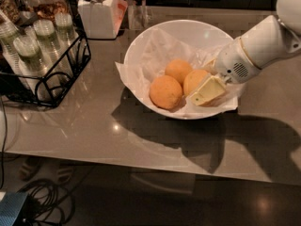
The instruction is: Pick orange from white bowl
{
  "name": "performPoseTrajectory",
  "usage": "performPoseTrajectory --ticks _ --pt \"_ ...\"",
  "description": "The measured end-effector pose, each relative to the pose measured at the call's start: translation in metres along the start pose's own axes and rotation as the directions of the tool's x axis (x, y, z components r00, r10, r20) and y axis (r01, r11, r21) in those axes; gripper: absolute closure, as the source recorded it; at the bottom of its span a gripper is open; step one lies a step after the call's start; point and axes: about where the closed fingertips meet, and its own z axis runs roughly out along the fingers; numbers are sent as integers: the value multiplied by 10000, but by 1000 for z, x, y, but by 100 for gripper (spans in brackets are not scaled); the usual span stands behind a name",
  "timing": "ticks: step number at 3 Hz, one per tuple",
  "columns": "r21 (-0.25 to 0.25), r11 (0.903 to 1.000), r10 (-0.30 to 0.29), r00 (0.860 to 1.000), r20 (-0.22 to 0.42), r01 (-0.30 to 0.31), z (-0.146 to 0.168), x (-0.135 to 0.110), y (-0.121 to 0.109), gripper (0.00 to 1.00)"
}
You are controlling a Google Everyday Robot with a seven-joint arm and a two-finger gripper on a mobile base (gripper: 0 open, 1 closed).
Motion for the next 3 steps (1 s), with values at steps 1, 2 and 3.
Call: performPoseTrajectory --ticks 1,2,3 --pt "440 9974 -580 9982 170 572 -27 -12 3 100" --pt "542 9925 -1123 9927 450 1099 -56 -24 19 100" --pt "810 9878 -1408 9853 966 1332 -90 -26 39 100"
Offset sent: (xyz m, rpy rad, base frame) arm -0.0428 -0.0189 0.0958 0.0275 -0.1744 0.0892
